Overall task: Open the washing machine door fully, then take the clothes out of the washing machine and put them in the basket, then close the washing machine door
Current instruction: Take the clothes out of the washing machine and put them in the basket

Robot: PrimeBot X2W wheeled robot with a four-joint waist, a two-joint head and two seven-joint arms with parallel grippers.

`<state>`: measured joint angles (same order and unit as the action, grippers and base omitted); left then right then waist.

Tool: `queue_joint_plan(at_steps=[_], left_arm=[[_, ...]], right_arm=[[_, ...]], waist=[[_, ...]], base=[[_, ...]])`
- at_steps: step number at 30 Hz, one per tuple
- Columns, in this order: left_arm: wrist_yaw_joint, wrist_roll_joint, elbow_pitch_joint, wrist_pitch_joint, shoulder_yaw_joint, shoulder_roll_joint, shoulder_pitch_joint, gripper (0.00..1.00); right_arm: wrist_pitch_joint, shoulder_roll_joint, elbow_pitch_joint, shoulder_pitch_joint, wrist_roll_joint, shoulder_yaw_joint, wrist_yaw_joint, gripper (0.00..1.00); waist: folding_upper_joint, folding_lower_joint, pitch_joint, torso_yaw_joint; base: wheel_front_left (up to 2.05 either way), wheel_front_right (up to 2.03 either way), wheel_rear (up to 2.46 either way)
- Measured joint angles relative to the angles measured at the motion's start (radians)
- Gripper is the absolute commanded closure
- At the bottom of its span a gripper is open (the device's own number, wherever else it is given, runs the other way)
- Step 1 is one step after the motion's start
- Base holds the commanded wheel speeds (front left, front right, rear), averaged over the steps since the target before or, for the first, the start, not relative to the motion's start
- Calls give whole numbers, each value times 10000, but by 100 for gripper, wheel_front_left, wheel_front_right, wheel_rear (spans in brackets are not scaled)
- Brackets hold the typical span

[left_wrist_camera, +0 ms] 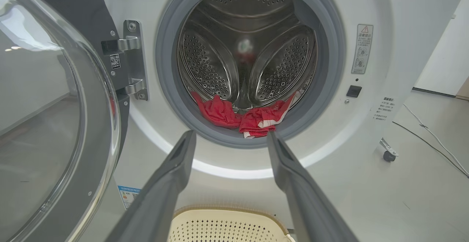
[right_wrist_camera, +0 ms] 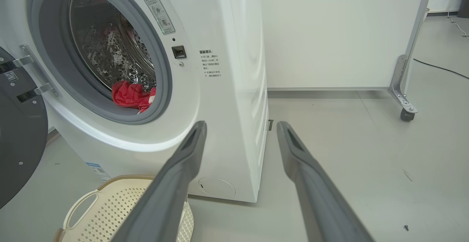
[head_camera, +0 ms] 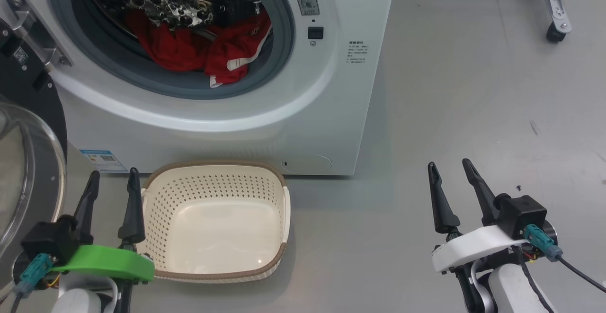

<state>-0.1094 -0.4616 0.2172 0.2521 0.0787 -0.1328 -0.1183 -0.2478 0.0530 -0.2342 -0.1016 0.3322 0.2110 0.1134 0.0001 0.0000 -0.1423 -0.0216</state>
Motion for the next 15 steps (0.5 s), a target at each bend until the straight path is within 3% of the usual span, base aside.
queue_joint_plan(at_steps=[15], left_arm=[[-2,2,10,0,115,2,6,0]], right_arm=[[0,-6,-63,0,0,73,15,0]], waist=[[0,0,36,16]], base=[[110,-110,0]])
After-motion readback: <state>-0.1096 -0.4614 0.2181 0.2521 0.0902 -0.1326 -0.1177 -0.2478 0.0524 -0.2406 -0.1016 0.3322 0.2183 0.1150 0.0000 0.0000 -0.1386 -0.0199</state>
